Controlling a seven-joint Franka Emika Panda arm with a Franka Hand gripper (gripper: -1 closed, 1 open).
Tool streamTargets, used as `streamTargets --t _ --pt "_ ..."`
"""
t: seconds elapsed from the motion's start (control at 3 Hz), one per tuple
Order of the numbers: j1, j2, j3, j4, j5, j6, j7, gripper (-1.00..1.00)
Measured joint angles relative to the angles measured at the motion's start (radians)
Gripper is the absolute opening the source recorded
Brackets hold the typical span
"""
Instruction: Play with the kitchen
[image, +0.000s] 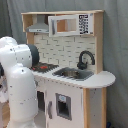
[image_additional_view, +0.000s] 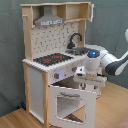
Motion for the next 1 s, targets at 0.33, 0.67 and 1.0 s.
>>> streamTargets --t 0.33,0.67,1.0 --pt "0.001 -0.059 0.003 0.04 -0.026 -0.088 -0.001 1.0" --pt "0.002 -0.078 0.005 0.049 -0.036 -0.114 -0.001 1.0" --pt "0.002 -0.088 0.007 0.052 -0.041 -0.126 -0.001 -1.0"
